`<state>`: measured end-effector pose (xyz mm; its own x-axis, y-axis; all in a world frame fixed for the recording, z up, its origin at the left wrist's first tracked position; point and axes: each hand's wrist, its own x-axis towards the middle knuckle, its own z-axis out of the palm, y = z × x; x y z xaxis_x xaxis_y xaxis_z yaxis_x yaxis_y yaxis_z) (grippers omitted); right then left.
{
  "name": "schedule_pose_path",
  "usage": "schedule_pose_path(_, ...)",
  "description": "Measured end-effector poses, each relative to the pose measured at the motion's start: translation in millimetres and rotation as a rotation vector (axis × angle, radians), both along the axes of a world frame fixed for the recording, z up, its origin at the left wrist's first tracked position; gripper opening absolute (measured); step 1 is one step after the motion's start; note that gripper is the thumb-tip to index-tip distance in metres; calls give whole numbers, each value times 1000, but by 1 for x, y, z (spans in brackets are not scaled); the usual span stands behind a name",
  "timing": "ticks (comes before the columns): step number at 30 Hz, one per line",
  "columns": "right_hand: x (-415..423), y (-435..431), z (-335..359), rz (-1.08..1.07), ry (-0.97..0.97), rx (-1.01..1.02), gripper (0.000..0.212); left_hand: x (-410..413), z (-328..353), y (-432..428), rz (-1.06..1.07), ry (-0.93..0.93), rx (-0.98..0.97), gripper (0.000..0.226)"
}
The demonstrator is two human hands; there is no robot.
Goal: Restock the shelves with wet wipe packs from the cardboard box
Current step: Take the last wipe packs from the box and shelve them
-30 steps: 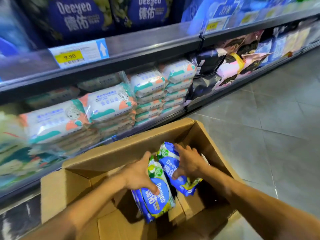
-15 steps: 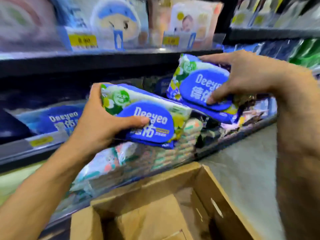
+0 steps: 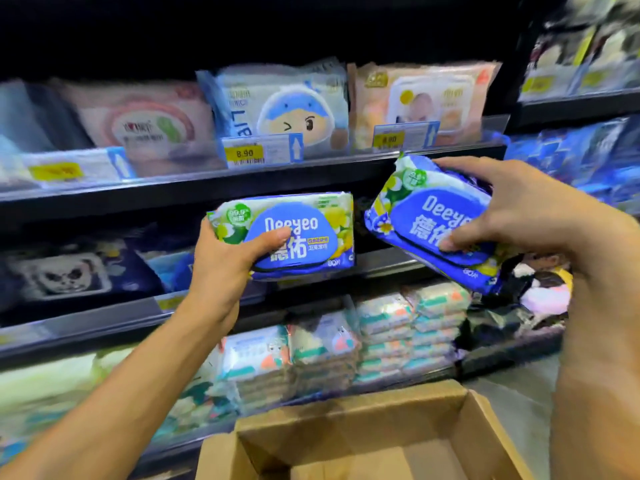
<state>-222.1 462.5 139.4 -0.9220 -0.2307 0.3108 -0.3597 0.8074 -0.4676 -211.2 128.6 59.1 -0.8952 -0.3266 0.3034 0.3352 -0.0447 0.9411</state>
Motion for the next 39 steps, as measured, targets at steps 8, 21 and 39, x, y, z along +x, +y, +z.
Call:
schedule_pose_path(8, -9, -3, -9, 29, -12, -58, 109, -45, -9, 20, 356, -74, -246, 87)
schedule_pose_path(21, -18, 0, -16, 63, -54, -89, 107, -74, -3, 27, 98, -257, -1188, 102)
schedule_pose_path(39, -42, -15, -53, 107, -121, 1, 108, -58, 34, 10, 3, -57, -1494, 61)
